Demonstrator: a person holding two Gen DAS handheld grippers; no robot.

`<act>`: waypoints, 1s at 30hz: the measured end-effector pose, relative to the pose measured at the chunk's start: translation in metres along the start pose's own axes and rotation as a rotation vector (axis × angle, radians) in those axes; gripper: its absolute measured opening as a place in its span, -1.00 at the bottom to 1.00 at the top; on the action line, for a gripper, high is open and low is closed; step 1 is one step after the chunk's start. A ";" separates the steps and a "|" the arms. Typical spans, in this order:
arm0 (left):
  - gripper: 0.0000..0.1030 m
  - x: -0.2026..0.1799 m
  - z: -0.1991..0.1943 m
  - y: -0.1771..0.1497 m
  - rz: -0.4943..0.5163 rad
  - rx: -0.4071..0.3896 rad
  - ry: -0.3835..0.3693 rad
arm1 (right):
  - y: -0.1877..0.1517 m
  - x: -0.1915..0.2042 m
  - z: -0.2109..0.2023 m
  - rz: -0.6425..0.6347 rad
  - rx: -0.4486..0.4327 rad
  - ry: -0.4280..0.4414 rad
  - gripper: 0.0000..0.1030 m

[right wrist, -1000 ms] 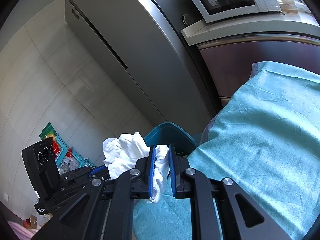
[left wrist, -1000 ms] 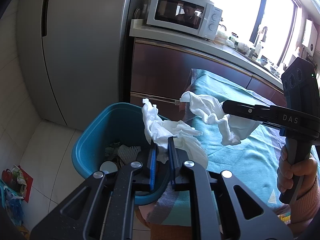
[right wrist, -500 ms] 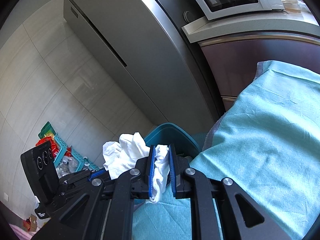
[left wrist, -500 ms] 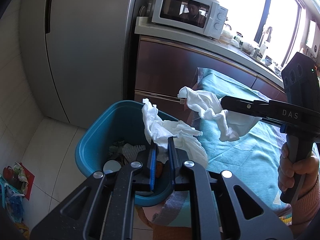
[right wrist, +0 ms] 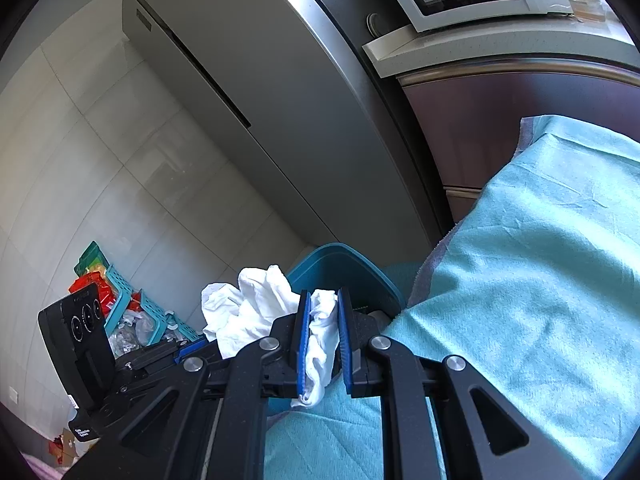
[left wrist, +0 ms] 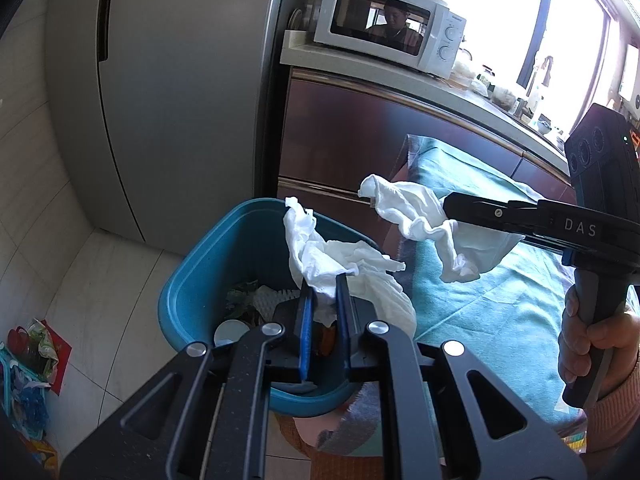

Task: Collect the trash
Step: 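Lower both grippers into the teal bin and open them to drop the tissues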

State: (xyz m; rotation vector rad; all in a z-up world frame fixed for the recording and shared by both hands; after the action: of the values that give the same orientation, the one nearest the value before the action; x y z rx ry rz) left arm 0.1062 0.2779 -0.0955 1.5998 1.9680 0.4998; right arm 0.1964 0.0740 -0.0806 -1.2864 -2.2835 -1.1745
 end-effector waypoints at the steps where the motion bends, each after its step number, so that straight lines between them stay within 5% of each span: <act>1: -0.78 0.001 0.001 0.000 -0.002 0.000 0.003 | 0.000 0.000 0.001 -0.001 0.002 -0.002 -0.77; 30: -0.77 0.022 0.036 0.001 -0.070 0.084 0.037 | 0.004 0.015 0.050 -0.005 0.069 -0.108 -0.76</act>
State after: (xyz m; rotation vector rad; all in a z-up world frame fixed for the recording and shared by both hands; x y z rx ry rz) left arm 0.1261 0.2974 -0.1272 1.5758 2.0903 0.4267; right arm 0.1982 0.1218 -0.1020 -1.3497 -2.3827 -1.0411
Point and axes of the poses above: each gripper's, at about its wrist camera, not at the fingertips, and z roughly the way its jaws point, x to its left, y to its top, the point moved 6 cm from there along z, roughly the way its jaws point, and after that the axes turned 8 degrees about x, right-handed, at the moved point
